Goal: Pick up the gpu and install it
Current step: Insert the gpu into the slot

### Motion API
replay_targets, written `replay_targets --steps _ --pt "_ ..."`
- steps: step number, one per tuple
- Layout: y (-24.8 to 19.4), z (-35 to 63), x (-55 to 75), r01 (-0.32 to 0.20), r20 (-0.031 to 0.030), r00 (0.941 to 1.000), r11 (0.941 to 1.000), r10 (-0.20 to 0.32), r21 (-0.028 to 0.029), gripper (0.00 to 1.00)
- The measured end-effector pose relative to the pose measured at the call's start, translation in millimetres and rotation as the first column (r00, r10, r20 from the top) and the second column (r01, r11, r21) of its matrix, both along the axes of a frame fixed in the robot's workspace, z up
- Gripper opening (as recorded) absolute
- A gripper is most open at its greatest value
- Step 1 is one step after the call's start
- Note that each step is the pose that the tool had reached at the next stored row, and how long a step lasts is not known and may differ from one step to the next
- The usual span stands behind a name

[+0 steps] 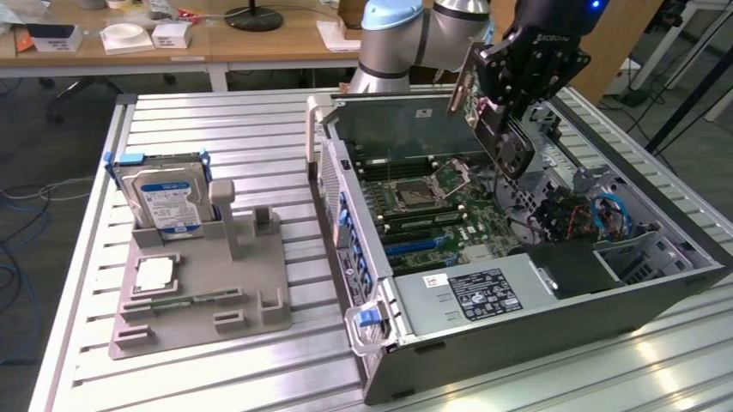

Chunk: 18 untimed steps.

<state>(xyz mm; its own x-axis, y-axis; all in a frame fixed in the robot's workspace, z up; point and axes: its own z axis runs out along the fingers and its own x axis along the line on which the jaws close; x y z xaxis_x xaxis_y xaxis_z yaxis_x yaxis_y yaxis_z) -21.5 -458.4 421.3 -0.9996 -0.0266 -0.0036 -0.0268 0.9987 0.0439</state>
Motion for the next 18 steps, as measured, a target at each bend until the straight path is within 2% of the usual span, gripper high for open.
replay_targets --steps 7,18 --pt "0.0 0.0 0.0 -0.003 0.0 1.0 1.0 0.003 0.0 0.26" --pt "0.0 0.0 0.0 -0.061 0.0 0.9982 0.9982 0.061 0.0 0.26"
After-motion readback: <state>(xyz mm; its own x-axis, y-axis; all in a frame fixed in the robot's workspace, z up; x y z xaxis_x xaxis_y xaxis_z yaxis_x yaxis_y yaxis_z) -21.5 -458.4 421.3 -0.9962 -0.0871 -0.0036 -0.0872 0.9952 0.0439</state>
